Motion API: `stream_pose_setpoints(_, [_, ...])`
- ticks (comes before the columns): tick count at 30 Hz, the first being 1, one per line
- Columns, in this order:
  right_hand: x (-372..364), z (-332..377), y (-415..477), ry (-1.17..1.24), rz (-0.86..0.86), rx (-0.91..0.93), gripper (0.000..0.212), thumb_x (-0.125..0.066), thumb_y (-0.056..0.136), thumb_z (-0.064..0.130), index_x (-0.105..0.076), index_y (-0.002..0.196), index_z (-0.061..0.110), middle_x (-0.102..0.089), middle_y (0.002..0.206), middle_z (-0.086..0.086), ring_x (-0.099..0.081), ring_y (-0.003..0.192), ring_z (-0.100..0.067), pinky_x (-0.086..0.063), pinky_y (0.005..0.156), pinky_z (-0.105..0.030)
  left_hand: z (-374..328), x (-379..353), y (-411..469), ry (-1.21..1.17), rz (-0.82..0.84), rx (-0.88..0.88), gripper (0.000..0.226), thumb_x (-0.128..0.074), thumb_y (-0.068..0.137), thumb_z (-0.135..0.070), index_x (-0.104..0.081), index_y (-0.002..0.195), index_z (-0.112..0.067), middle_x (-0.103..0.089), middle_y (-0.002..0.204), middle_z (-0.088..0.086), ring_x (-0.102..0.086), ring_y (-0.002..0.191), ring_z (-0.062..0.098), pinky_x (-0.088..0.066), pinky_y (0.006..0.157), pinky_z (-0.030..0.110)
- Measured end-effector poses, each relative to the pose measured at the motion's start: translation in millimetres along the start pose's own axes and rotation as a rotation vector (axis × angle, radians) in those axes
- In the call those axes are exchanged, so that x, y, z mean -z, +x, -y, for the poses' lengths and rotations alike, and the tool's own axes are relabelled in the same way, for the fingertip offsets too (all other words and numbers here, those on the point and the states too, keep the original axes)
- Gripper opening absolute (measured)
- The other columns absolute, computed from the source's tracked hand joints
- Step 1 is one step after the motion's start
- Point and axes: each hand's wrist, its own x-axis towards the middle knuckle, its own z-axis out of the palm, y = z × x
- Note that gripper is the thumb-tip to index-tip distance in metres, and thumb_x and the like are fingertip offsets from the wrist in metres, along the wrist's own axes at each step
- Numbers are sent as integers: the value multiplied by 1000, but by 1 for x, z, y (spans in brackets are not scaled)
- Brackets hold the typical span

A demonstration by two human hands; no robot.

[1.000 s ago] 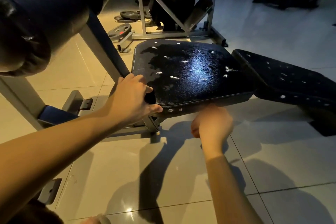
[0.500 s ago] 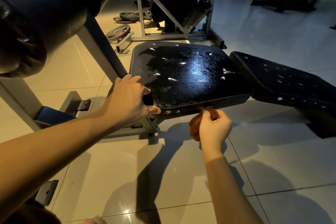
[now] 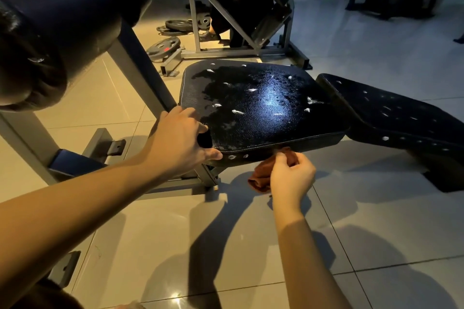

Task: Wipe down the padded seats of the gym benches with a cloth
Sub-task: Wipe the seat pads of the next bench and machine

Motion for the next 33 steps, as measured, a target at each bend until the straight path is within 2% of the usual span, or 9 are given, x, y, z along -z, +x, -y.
stream_pose_setpoints(2, [4, -1, 3, -34, 9, -41, 27, -67, 93, 18, -57, 69, 25, -68, 73, -2, -69, 74, -24, -58, 72, -40, 0, 0, 0, 15, 2, 0, 75, -66, 76, -74, -66, 132, -24, -57, 128, -2, -45, 120, 18, -38, 100, 41])
stream_pose_setpoints(6, [1, 4, -6, -30, 34, 48, 24, -66, 93, 15, -60, 71, 20, -65, 68, 3, -62, 66, -8, -49, 60, -23, 0, -1, 1, 14, -1, 6, 75, -67, 75, -74, -67, 131, -25, -57, 127, -3, -45, 118, 18, -37, 98, 39])
stream_pose_setpoints(11, [10, -8, 13, -75, 0, -44, 12, -65, 96, 17, -65, 85, 14, -71, 85, -8, -69, 84, -28, -46, 68, -25, 0, -1, 2, 6, -3, 8, 74, -67, 75, -74, -68, 131, -25, -58, 127, -4, -44, 118, 17, -37, 97, 40])
stream_pose_setpoints(14, [1, 4, -13, -76, 27, 46, 13, -66, 95, 18, -64, 83, 18, -66, 78, 1, -63, 78, -19, -40, 59, -13, 1, -2, 2, 4, 0, 12, 75, -67, 75, -75, -67, 131, -26, -57, 125, -4, -44, 117, 17, -37, 97, 40])
stream_pose_setpoints(17, [-15, 8, -53, -89, 117, 195, 18, -69, 92, 21, -60, 78, 26, -64, 74, 7, -58, 72, -14, -41, 62, -21, 1, -3, 4, 9, 1, 15, 76, -66, 74, -76, -68, 131, -26, -57, 125, -4, -44, 117, 17, -37, 97, 39])
stream_pose_setpoints(21, [-12, 3, -49, -140, 131, 273, 23, -70, 90, 18, -57, 74, 29, -60, 75, 10, -54, 72, -1, -35, 62, -6, 0, -2, 4, -4, -9, 20, 76, -67, 72, -76, -69, 128, -26, -57, 125, -3, -45, 118, 18, -38, 98, 40])
stream_pose_setpoints(25, [-5, -6, -18, -114, 8, 114, 15, -69, 90, 20, -62, 76, 19, -67, 76, 0, -64, 77, -24, -52, 70, -34, 2, -2, 1, -9, -17, 15, 78, -67, 72, -78, -69, 129, -25, -57, 122, -4, -44, 118, 19, -38, 100, 41])
stream_pose_setpoints(28, [-14, -3, -31, -85, -27, 80, 14, -67, 90, 22, -64, 78, 16, -68, 75, -3, -64, 75, -25, -54, 70, -41, 1, -2, 1, 8, -17, 13, 77, -67, 74, -77, -67, 131, -25, -56, 122, -4, -44, 118, 18, -37, 100, 40])
stream_pose_setpoints(33, [-26, 7, -80, -55, 155, 265, 18, -70, 92, 19, -60, 77, 21, -62, 75, 4, -54, 70, -3, -36, 62, -6, 0, 0, 3, -2, -13, 7, 74, -69, 73, -74, -69, 128, -24, -54, 118, -4, -44, 115, 18, -36, 99, 41])
